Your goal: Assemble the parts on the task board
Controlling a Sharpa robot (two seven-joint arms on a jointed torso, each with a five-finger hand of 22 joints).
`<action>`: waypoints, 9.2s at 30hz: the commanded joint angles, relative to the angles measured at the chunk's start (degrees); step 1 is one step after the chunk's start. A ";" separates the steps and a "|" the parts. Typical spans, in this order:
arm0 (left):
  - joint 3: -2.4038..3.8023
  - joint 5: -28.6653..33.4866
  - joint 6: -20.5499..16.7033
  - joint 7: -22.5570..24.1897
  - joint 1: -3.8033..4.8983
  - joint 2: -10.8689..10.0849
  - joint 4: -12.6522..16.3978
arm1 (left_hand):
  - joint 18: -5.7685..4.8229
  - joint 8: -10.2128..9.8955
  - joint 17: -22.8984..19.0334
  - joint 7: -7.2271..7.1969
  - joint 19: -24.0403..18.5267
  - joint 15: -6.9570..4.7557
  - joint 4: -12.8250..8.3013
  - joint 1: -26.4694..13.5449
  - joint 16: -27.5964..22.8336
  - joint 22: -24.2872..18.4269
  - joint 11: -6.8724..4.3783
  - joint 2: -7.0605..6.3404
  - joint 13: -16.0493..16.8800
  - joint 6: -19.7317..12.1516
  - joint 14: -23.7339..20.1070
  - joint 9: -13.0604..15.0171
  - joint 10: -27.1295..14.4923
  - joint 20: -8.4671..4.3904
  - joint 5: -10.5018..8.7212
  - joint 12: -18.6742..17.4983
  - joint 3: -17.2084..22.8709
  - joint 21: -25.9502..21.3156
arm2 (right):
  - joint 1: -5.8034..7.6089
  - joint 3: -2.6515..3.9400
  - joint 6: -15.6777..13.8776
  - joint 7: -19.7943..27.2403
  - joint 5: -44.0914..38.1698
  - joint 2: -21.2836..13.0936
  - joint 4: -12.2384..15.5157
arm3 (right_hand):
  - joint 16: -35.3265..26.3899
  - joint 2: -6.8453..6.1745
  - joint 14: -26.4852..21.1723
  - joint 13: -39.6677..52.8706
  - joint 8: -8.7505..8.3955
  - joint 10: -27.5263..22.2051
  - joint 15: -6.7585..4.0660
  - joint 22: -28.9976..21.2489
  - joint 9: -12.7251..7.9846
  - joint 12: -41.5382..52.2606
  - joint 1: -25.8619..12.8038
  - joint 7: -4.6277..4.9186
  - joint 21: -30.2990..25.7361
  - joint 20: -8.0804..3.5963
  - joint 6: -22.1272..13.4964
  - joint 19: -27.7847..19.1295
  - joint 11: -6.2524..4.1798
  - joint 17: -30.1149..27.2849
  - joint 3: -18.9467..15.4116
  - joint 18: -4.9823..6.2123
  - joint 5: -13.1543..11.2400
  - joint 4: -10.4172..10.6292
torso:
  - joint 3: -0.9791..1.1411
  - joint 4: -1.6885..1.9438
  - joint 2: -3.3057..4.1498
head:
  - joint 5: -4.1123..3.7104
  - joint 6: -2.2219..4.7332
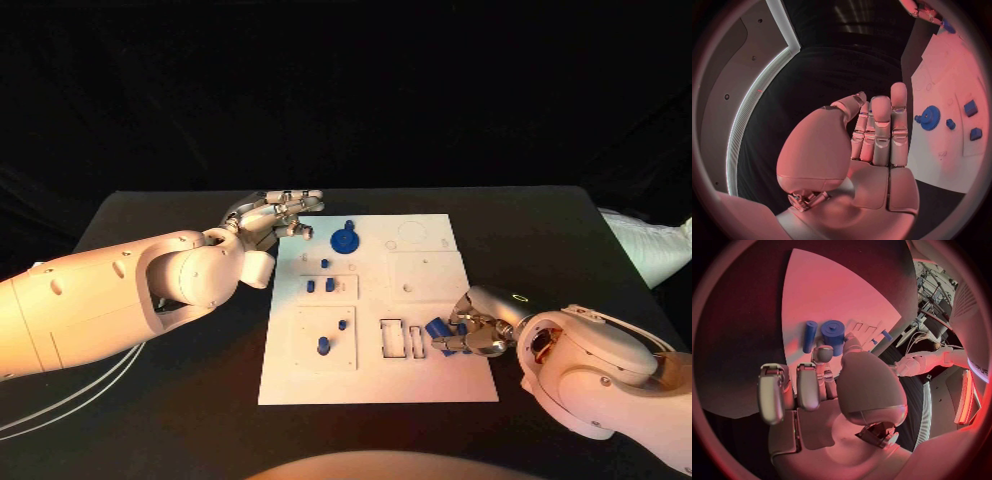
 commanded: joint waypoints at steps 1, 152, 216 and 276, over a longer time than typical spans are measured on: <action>0.03 0.10 1.16 0.23 -0.01 0.02 0.16 | 0.67 0.37 -0.07 0.15 -0.07 -0.04 -0.22 0.04 -0.23 -0.08 0.06 0.61 0.01 -0.38 -0.27 -0.07 -0.36 -0.19 0.24 0.21 -0.10 -0.20 | -0.58 -0.22 2.21 -0.49 -0.87 0.64 -0.71 | 0.25 0.13 3.03 0.28 0.20 0.35 -0.18 6.99 -0.04 0.35 0.70 -0.12 0.39 0.16 -0.06 0.41 -0.01 0.11 -0.35 -0.64 -0.01 0.06 | -0.01 -0.06 0.03 | 0.09 0.00; 0.01 0.07 1.60 -0.13 -0.11 -0.02 0.18 | 0.66 0.48 -0.44 0.20 -0.02 -0.01 -0.50 0.08 -0.27 -0.20 0.10 0.89 -0.05 -0.54 -0.43 -0.10 -0.72 -0.18 0.26 0.59 -0.31 -0.41 | -0.15 0.16 -2.49 0.90 -2.06 -6.27 1.54 | 1.27 4.35 3.15 9.89 0.47 3.75 -0.78 8.21 6.61 1.99 5.53 -0.98 0.71 -0.34 1.44 0.96 -0.81 2.31 -3.51 -0.84 -2.53 -2.78 | 0.04 -0.31 0.04 | -1.60 0.25; -0.02 -0.24 1.74 -0.30 -0.19 -0.23 0.44 | 0.65 0.52 -0.57 0.22 -0.01 0.01 -0.57 0.02 -0.28 -0.24 0.13 0.95 -0.07 -0.59 -0.50 -0.10 -0.83 -0.17 0.25 0.72 -0.41 -0.48 | -1.70 0.53 -7.56 -2.66 -0.52 -1.26 2.26 | 1.84 -0.39 3.42 9.87 -2.80 4.18 -1.55 8.96 7.54 -0.19 10.74 -1.70 0.99 -1.10 4.32 1.42 -1.69 4.36 15.56 -1.01 7.55 -5.14 | -0.03 -0.32 -0.04 | -1.06 -0.09; -0.02 -0.66 2.08 -0.81 -0.19 -0.22 0.71 | 0.65 0.52 -0.57 0.22 -0.01 0.01 -0.57 0.02 -0.28 -0.24 0.13 0.95 -0.07 -0.59 -0.50 -0.10 -0.83 -0.17 0.25 0.72 -0.41 -0.48 | -1.15 0.57 -2.97 -4.75 9.86 5.39 -0.30 | 2.50 -2.12 3.71 13.65 -1.79 6.95 -2.14 9.73 10.23 4.17 -2.23 -2.83 1.42 -1.67 7.24 2.06 -2.41 5.93 13.90 -1.20 12.00 0.12 | 0.00 -0.32 -0.02 | -0.86 -0.59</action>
